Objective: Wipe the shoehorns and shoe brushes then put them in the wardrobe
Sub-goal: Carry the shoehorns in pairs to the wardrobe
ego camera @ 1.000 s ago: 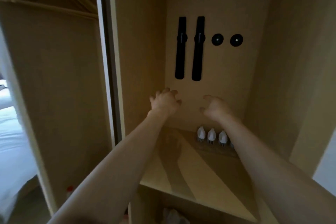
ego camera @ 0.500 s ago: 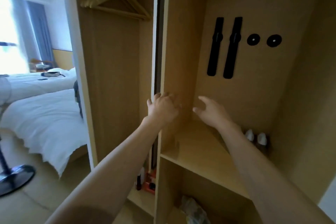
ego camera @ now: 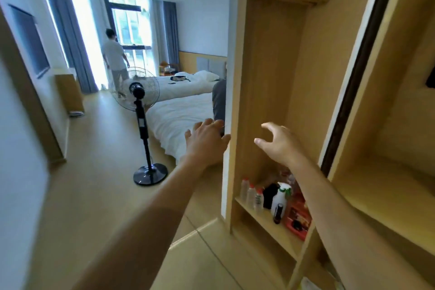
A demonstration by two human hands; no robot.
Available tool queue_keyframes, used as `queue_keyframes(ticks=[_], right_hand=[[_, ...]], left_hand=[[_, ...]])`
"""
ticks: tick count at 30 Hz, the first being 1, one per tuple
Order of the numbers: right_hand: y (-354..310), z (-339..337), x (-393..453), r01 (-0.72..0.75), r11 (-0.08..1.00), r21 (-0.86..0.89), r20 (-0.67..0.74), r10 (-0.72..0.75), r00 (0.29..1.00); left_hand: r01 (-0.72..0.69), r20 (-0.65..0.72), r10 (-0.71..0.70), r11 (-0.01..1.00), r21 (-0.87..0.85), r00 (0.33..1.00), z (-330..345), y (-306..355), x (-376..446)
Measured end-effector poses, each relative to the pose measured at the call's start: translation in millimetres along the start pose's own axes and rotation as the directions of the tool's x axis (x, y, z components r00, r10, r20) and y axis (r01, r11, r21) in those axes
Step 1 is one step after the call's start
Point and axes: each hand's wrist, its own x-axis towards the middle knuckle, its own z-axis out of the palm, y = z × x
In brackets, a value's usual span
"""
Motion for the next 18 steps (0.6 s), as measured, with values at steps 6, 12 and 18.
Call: queue_keyframes(ticks=[6, 12, 18], right_hand=[[-90.2, 81.1, 1.5, 0.135, 0.979, 0.151, 0.023, -0.140, 0.990], [-162.8, 166.6, 30.2, 0.228, 0.938, 0.262, 0.124, -0.267, 0.956], [-239.9, 254.4, 95.4, 0.293, 0.879, 0.375, 0.207, -0.387, 0.898]], left_hand=[[0.180, -0.113, -0.181, 0.984, -0.016, 0.977, -44.7, -111.6, -42.9], [0.319, -0.188, -0.323, 0.946, -0.052, 0.928, -62.0, -199.9, -53.4], [0.460, -0.233, -0.446, 0.888, 0.003, 0.864, -73.2, -303.9, -12.6]])
